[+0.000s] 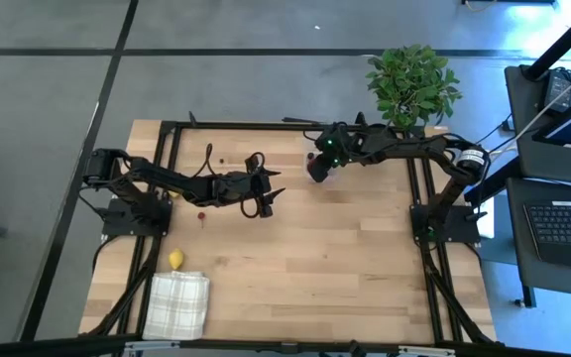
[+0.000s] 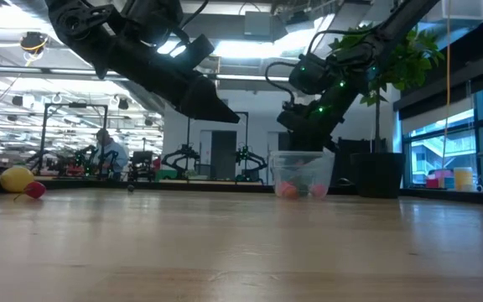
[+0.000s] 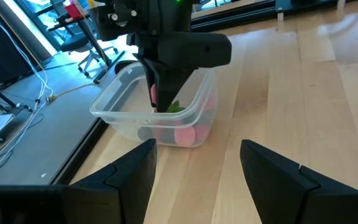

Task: Pick and placing Produce into tupperware
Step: Put the peach into the transparent bin

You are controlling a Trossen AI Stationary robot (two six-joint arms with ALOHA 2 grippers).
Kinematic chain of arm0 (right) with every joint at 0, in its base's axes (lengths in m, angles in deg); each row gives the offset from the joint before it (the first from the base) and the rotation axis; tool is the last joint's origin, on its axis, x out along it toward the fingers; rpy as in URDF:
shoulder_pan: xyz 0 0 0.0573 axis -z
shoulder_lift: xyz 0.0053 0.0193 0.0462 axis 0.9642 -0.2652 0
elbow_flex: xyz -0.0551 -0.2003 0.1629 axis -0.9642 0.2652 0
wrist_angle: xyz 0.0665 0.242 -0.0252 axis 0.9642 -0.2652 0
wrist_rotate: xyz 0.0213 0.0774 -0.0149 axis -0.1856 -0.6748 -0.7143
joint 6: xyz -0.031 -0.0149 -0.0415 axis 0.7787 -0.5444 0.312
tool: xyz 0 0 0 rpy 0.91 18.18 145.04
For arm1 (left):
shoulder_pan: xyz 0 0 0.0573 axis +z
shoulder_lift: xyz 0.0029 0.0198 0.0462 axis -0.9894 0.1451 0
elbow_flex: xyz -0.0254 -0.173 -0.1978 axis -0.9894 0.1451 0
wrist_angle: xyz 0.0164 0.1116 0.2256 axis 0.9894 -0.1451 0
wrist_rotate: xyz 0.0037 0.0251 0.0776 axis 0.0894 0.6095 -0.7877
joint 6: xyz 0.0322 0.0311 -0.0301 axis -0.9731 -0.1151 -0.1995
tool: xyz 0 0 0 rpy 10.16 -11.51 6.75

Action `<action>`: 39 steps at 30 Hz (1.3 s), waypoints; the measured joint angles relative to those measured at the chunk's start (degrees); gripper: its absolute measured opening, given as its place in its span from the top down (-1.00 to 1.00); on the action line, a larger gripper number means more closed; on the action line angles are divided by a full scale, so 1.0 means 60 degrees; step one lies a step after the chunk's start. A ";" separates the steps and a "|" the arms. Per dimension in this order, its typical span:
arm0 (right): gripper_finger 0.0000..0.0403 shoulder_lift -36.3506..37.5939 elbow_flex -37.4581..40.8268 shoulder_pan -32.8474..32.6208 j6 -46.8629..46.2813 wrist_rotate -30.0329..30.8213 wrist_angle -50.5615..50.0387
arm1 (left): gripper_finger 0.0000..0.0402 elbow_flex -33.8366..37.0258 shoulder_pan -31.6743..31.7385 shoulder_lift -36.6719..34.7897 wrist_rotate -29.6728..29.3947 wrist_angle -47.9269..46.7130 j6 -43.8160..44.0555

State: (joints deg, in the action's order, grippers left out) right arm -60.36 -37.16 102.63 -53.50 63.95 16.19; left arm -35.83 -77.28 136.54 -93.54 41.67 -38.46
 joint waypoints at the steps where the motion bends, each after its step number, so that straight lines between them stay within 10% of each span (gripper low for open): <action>1: 0.49 0.0000 0.0000 0.0000 0.0002 0.0002 0.0000 | -0.12 0.0000 0.0000 0.0000 0.0001 0.0000 -0.0001; 39: 0.49 -0.0004 0.0000 -0.0004 0.0249 0.0002 0.0177 | -0.12 -0.0004 0.0000 0.0000 0.0000 0.0004 -0.0008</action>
State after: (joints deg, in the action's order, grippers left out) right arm -60.39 -37.16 102.61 -52.00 63.95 17.25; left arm -35.85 -77.28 136.54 -93.54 41.69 -38.50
